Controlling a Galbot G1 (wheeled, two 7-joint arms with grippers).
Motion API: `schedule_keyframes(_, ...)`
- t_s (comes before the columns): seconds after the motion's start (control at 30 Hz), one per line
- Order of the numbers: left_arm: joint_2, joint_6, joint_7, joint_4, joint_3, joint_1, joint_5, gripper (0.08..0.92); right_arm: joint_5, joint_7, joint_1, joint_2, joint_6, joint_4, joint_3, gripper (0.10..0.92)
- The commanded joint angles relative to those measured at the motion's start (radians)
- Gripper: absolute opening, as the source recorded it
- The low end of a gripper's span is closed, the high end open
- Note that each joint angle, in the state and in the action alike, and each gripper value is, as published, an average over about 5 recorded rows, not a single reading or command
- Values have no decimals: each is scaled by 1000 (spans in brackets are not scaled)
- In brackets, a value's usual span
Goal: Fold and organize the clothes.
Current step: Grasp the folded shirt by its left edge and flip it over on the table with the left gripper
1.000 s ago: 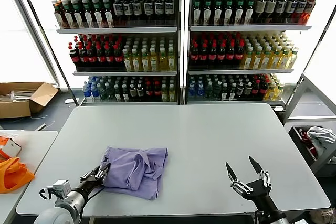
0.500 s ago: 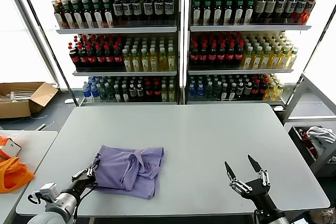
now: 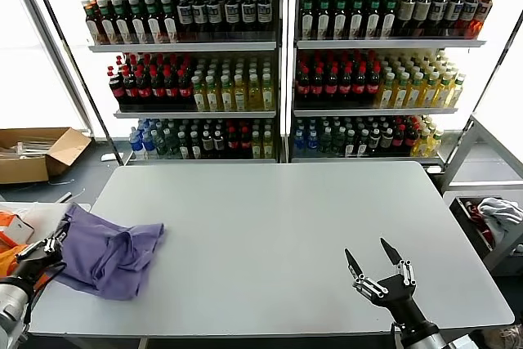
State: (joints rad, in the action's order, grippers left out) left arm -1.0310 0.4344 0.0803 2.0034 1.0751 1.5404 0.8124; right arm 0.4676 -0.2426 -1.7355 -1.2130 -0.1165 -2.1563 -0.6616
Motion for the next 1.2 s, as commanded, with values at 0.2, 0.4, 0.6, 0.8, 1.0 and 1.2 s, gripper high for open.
schedule_keyframes(0.2, -125, -92, -180, 180, -708, -75, -161, 105, -16, 2, 0, -24, -12, 21, 25, 823)
schedule_keyframes(0.4, -202, -116, -228, -52, -963, -239, -211, 105, -44, 2, -16, -49, -15, 17, 46, 823)
schedule_keyframes(0.6, -259, -126, -274, -143, -1053, -373, -134, 105, -55, 8, -33, -44, -17, 15, 47, 823)
schedule_keyframes(0.8, -263, -142, -261, -170, -1077, -404, -202, 105, -48, 23, -19, -20, -10, 27, 34, 823)
schedule_keyframes(1.0, -277, -162, -218, -104, -1028, -363, -232, 127, -50, 57, 10, -7, 50, 45, 48, 823)
schedule_keyframes(1.2, -226, -188, -197, 51, -923, -316, -343, 294, -69, 165, 86, -5, 215, 47, 173, 823)
